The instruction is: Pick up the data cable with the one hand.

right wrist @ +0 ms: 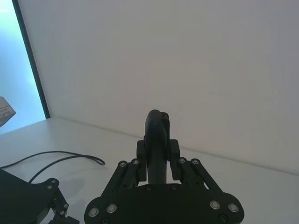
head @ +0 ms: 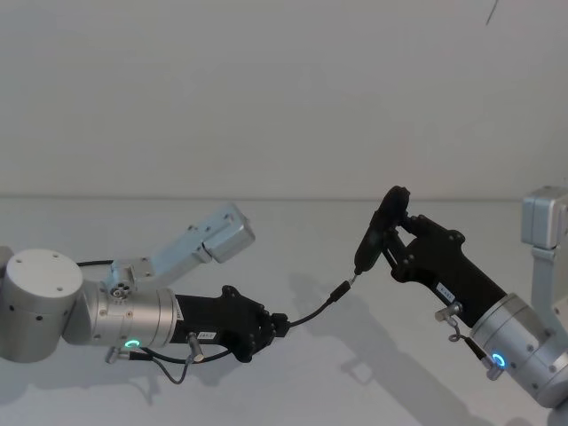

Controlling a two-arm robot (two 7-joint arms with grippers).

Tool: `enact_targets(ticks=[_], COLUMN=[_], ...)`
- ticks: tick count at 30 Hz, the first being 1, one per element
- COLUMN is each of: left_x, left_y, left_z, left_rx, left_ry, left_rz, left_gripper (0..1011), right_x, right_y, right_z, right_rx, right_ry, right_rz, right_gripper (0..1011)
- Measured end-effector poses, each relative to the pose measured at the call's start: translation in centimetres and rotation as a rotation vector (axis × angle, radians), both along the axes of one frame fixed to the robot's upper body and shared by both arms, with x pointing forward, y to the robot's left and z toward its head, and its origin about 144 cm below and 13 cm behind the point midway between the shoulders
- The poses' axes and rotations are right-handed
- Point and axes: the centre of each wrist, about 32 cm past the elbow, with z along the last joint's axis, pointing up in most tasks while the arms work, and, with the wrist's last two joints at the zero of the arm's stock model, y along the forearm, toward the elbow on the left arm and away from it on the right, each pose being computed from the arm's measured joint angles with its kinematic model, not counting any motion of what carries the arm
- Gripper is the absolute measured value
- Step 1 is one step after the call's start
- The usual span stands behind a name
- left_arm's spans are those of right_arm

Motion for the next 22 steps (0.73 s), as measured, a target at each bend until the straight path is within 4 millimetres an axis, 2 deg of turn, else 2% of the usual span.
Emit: enact_targets(ticks=[22], left_x=[0.0], left_y=[0.0], left_z=[0.0], left_rx=[0.0], left_ry=[0.0], left_rz=[0.0], left_gripper=[40], right_x=[-0.02], right_y=[0.05], right_z=[0.05], right_rx=[-0.003], right_ry=[-0.001], right_rz=[0.007], right_gripper=[279])
